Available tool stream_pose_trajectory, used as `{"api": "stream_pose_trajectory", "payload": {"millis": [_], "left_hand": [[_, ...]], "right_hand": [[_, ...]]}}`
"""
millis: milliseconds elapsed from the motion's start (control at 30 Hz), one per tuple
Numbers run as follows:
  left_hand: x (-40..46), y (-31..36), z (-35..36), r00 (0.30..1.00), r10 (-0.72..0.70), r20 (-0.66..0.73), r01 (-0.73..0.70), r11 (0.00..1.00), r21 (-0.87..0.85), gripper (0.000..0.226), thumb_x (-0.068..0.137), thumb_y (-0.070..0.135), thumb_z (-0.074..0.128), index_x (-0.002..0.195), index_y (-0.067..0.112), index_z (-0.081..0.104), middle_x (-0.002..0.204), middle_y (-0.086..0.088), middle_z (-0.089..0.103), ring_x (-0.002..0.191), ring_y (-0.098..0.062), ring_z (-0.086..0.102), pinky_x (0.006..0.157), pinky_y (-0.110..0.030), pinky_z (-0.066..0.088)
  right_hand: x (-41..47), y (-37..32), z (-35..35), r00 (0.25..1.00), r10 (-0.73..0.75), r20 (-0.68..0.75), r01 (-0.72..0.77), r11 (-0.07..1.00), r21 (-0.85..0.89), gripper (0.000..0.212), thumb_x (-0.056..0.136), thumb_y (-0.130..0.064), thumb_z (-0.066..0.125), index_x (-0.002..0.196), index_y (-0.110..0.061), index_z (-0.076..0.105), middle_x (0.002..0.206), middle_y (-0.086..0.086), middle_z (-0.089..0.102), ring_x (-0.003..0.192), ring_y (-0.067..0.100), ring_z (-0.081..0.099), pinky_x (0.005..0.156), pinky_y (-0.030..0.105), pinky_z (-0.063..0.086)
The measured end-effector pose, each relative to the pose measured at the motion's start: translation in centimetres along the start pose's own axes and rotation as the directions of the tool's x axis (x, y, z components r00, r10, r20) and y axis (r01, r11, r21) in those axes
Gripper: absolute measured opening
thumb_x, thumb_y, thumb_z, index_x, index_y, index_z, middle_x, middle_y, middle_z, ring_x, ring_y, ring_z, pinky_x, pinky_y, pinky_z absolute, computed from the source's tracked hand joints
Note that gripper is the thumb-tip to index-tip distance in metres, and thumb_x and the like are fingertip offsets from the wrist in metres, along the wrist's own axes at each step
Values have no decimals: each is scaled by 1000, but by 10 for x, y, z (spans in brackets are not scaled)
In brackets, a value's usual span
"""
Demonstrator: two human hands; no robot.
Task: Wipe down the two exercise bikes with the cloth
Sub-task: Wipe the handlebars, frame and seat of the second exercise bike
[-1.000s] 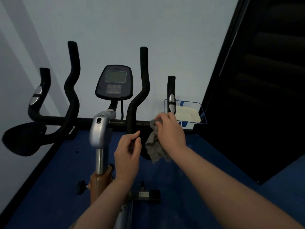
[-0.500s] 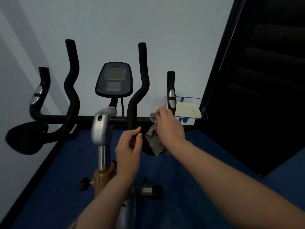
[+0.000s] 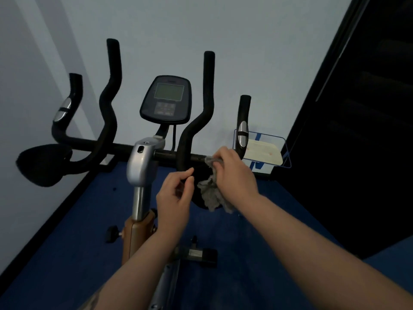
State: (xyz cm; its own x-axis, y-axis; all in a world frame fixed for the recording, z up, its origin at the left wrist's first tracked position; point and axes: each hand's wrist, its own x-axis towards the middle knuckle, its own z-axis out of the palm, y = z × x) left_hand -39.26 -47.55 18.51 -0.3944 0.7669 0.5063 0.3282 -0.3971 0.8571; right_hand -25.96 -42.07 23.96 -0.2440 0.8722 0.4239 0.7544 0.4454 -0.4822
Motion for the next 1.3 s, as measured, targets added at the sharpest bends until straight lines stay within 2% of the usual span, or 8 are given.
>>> {"api": "stream_pose_trajectory", "payload": {"millis": [133, 233, 433, 600, 733, 900, 1133, 1300], "left_hand": [[-5, 5, 0, 998, -61, -12, 61, 998, -7, 22, 94, 13, 58, 108, 28, 66, 86, 1, 62, 76, -8, 57, 65, -13, 44], [-5, 13, -4, 979, -205, -2, 204, 975, -92, 20, 90, 25, 60, 106, 34, 68, 84, 4, 65, 71, -8, 57, 64, -21, 47], [-7, 33, 2, 907, -407, -105, 374, 895, -243, 18, 87, 13, 66, 98, 25, 74, 91, 7, 75, 86, -2, 68, 68, -13, 50], [-16, 41, 5, 932, -327, -155, 323, 945, -51, 24, 92, 7, 60, 113, 13, 70, 100, -7, 72, 96, -17, 67, 84, -29, 54], [-20, 45, 4, 918, -368, -149, 355, 929, -104, 24, 93, 4, 57, 110, 14, 71, 94, 3, 75, 87, -1, 68, 69, -12, 50], [-22, 44, 4, 867, -466, -175, 419, 873, -248, 22, 95, 2, 52, 105, 10, 70, 97, -2, 75, 92, -15, 70, 73, -20, 54], [-28, 59, 19, 893, -400, -205, 378, 915, -141, 22, 95, 4, 54, 109, 13, 68, 93, 7, 75, 86, -3, 69, 68, -11, 50], [-35, 69, 26, 889, -357, -288, 376, 927, 12, 23, 96, 9, 54, 112, 22, 66, 91, 7, 71, 83, 7, 64, 66, -6, 46]], "right_hand": [[-44, 4, 1, 975, -168, -143, 155, 983, -97, 9, 88, -17, 66, 96, -21, 69, 97, -8, 63, 99, 16, 50, 82, 29, 34], [-43, 16, -6, 948, -312, -70, 307, 949, -71, 16, 80, -17, 75, 95, -22, 73, 93, -11, 66, 100, 17, 50, 83, 29, 36], [0, 11, -12, 915, -403, 20, 399, 911, 103, 12, 85, -15, 71, 96, -19, 73, 94, -5, 64, 91, 14, 56, 74, 25, 46], [-3, 28, -25, 691, -681, 243, 673, 729, 127, 12, 80, -19, 75, 92, -22, 74, 90, -5, 66, 82, 16, 61, 68, 32, 51], [28, 15, -31, 712, -684, 159, 648, 727, 225, 10, 85, -15, 70, 94, -17, 73, 93, -1, 66, 87, 19, 60, 70, 32, 52], [22, 13, -19, 737, -661, 140, 617, 743, 260, 19, 86, -13, 68, 104, -15, 72, 98, 0, 65, 88, 20, 60, 71, 33, 53], [52, 25, -36, 417, -793, 444, 784, 561, 265, 21, 93, -28, 57, 110, -31, 69, 107, -9, 63, 100, 13, 56, 76, 30, 47], [32, 23, -24, 507, -781, 365, 727, 615, 306, 21, 94, -22, 52, 108, -25, 67, 106, -6, 58, 99, 14, 50, 83, 33, 44]]}}
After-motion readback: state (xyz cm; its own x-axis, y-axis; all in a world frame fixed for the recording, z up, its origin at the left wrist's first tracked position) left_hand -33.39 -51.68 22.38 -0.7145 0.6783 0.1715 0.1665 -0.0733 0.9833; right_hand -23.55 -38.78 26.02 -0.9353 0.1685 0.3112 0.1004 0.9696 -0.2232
